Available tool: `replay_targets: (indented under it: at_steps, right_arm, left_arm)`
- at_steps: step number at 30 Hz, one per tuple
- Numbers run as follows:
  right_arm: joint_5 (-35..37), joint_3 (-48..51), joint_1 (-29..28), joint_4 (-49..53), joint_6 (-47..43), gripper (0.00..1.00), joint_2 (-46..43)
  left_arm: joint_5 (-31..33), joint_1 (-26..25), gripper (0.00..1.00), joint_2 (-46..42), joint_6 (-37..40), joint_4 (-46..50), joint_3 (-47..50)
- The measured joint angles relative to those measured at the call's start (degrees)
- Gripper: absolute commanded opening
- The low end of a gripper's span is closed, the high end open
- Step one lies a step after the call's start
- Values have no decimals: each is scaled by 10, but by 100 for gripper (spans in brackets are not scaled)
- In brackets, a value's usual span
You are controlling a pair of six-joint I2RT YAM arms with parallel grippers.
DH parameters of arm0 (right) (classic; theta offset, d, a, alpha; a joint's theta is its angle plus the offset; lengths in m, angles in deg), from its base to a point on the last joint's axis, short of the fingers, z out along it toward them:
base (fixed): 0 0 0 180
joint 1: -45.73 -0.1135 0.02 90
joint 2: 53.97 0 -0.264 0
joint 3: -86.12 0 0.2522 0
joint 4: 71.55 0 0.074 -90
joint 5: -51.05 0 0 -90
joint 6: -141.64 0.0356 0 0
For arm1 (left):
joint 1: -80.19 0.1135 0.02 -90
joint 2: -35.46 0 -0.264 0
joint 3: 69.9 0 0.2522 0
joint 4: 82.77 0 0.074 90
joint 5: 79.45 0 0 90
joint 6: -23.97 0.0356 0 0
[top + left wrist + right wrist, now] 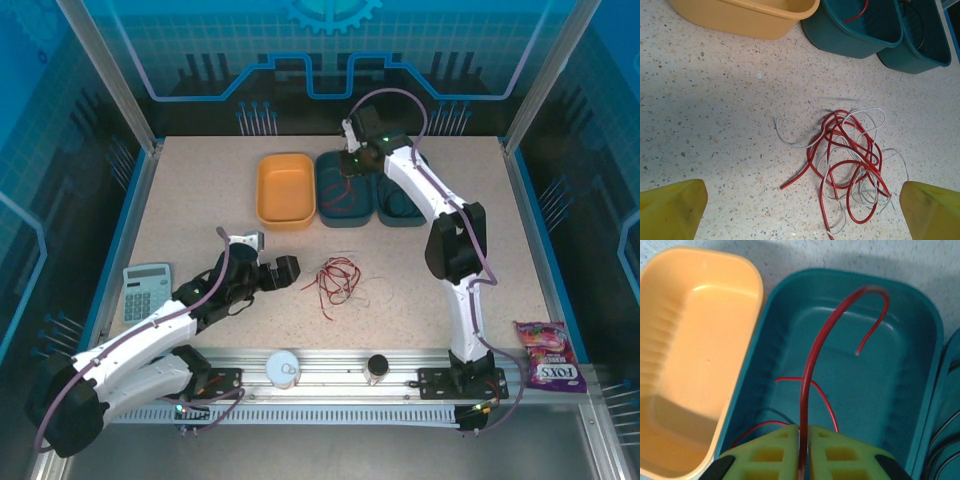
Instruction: Untangle the cables
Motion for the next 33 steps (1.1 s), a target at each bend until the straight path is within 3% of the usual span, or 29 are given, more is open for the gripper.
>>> replay_targets:
  at_steps: [6, 10, 18, 25, 33]
  right_arm:
    - [-19, 22, 20, 15, 19, 31, -2]
    - [-19, 50, 20, 27, 22, 33, -21]
    - [-5, 171, 9, 15, 22, 34, -183]
    - [38, 296, -60, -8, 22, 35, -319]
    - [84, 409, -176, 7, 39, 31, -372]
  left_arm:
    - [2, 0, 99, 0, 0, 0, 0]
    - [2, 0, 99, 0, 0, -1, 0]
    - [2, 0, 99, 8, 0, -1, 0]
    - [2, 0, 99, 9, 0, -1, 0]
    - [23, 2, 99, 9, -14, 5, 0]
